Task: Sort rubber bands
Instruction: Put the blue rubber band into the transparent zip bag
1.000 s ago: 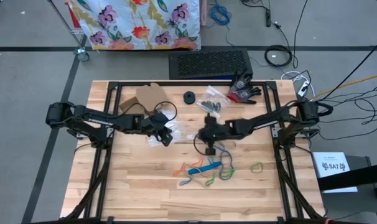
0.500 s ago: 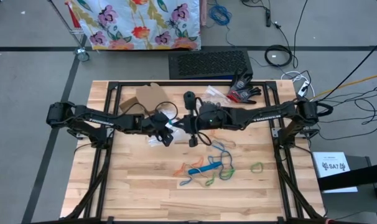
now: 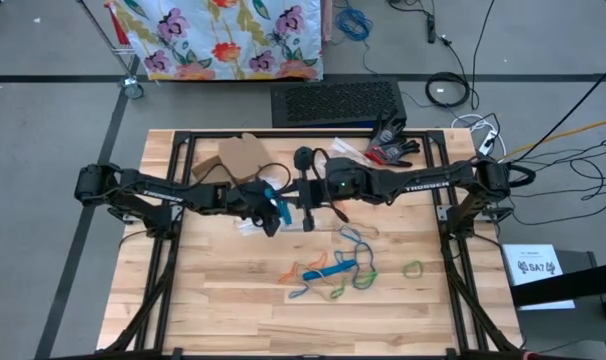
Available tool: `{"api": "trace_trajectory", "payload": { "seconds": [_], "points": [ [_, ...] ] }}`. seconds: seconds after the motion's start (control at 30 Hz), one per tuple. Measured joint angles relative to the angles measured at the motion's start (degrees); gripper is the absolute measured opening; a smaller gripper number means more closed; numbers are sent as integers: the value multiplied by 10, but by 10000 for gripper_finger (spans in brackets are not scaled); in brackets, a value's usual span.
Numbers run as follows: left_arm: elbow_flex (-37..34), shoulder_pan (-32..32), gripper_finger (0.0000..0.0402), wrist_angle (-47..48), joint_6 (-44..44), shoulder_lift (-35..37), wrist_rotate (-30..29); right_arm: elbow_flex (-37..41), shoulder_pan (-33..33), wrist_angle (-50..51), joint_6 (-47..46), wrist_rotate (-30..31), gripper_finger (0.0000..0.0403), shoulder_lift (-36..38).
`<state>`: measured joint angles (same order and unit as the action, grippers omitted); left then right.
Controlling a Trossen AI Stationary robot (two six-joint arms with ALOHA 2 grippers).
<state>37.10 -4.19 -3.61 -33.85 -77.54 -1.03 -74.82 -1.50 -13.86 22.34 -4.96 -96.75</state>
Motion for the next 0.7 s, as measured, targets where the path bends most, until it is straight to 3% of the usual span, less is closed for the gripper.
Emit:
{"api": "trace_trajectory", "payload": {
  "seconds": [0.17, 0.53, 0.7],
  "points": [
    [0, 0, 0, -22, 2, 0, 22, 5, 3, 90, -19, 2, 0, 0],
    [0, 1, 0, -42, 13, -1, 57, 57, 0, 85, -45, 50, 0, -75],
    [0, -1, 0, -33, 15, -1, 53, 56, 0, 146, -96, 50, 0, -80]
  ]
}}
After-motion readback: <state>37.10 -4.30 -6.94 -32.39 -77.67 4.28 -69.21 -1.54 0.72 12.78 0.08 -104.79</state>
